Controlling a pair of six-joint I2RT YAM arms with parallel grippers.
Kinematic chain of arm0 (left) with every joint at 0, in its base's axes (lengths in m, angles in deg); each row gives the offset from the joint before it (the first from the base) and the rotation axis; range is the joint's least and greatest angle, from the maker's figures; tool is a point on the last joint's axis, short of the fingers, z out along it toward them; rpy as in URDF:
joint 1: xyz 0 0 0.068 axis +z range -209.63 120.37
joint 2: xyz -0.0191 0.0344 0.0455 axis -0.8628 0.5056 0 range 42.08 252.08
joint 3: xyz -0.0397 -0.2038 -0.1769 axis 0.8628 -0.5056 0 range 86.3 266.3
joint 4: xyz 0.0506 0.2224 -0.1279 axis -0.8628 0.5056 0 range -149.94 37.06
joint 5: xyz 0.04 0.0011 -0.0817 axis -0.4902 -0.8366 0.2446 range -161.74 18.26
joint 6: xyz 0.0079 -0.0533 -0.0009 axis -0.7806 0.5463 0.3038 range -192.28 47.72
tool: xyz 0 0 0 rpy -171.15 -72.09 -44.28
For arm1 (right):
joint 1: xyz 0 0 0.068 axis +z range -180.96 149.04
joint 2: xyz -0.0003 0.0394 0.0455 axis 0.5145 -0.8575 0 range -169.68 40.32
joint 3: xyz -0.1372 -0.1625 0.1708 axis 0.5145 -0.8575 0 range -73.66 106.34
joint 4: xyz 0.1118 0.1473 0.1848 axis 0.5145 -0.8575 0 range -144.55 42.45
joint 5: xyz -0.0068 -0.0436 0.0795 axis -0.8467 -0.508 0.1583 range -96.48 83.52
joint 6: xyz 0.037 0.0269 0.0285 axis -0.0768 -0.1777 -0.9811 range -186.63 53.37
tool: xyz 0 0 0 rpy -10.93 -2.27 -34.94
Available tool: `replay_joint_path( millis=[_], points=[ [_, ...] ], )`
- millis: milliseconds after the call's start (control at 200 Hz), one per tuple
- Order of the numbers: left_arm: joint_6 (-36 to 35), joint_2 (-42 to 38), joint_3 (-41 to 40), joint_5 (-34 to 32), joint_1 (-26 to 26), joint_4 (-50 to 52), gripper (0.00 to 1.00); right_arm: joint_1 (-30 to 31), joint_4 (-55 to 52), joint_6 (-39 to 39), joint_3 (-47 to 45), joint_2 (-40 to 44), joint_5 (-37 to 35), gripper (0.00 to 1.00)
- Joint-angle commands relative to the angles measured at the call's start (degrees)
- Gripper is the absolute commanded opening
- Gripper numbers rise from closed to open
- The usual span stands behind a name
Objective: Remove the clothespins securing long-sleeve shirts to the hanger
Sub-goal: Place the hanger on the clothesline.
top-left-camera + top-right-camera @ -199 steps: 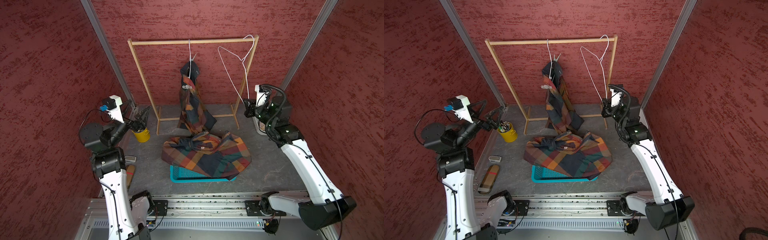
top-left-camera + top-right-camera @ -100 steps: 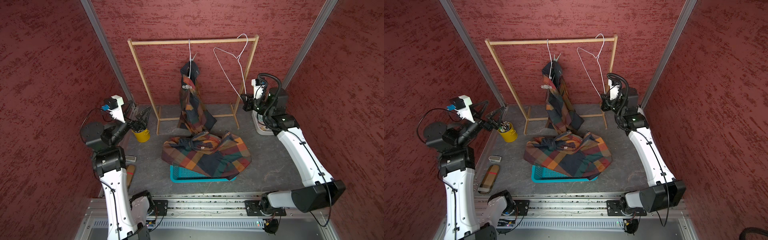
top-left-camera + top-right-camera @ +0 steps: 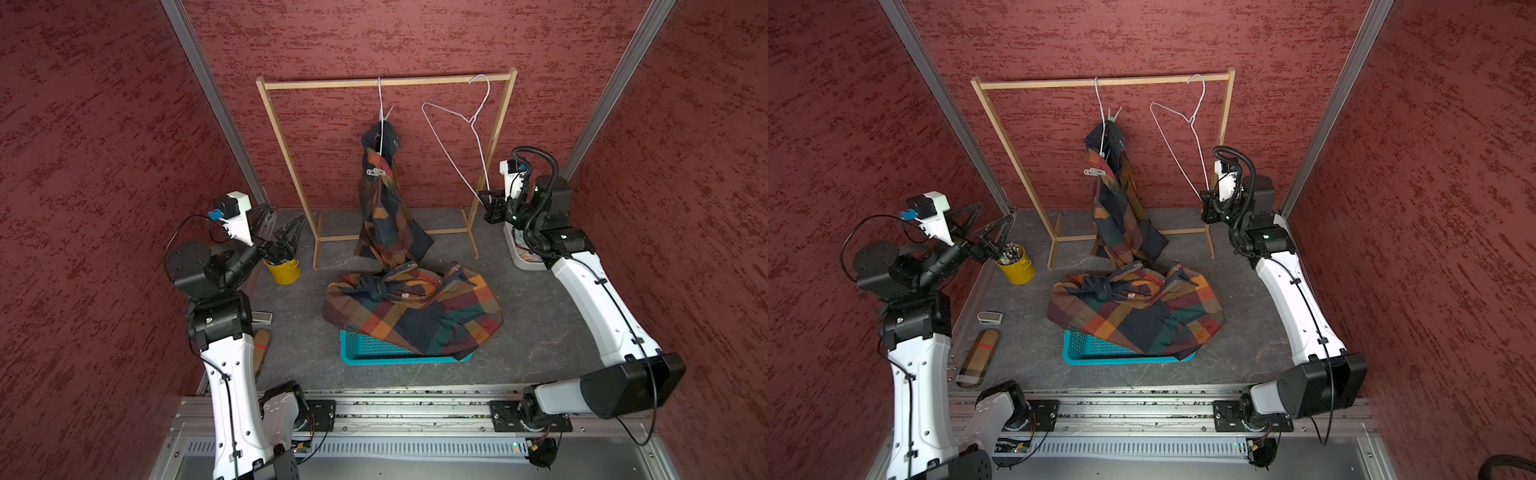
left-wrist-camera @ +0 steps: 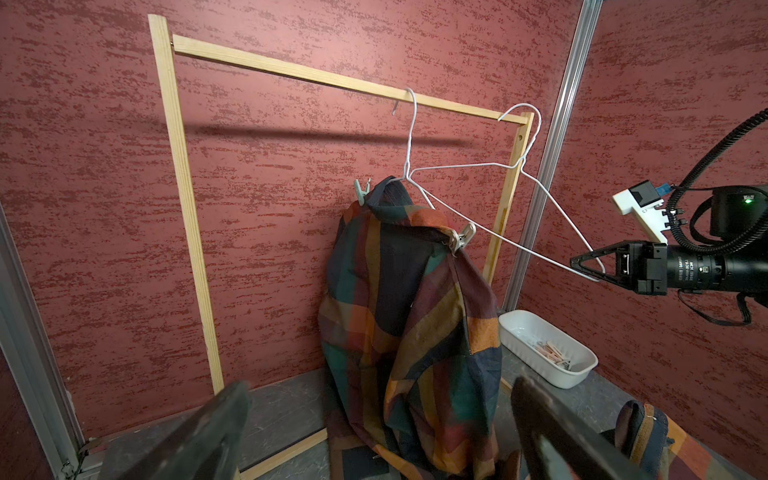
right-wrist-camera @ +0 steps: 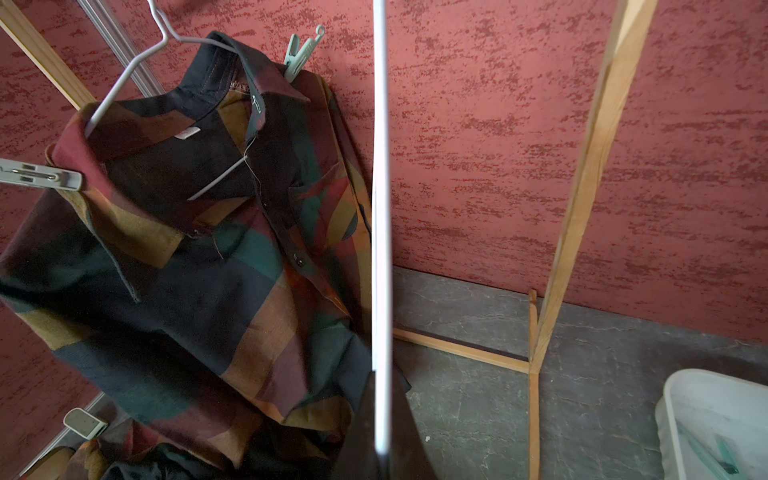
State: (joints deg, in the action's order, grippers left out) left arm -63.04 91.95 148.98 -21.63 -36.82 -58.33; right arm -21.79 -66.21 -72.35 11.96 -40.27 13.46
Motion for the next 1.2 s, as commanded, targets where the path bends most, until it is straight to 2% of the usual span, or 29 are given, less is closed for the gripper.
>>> replay_joint_path(
  millis=[0, 371, 781, 1197],
  points=[
    [-1.1, -0.21, -0.34, 0.56, -0.4, 0.5, 0.99, -0.38, 5.63, -0.95, -1.4, 2.85, 0.38, 0.0],
    [-1.41, 0.1, -0.53, 1.18, -0.66, 0.38, 0.99, -0.47, 4.9, -0.79, 0.7, 2.05, -0.78, 0.0],
    [-1.56, 0.03, -0.7, 1.92, -0.65, 0.5, 1.0, -1.63, 0.76, -0.92, 7.03, -4.46, 2.34, 0.0],
    [-1.48, 0.06, -0.71, 2.63, -0.75, 0.54, 0.99, -3.37, -0.51, -1.59, 7.38, -7.14, 6.91, 0.0]
  ],
)
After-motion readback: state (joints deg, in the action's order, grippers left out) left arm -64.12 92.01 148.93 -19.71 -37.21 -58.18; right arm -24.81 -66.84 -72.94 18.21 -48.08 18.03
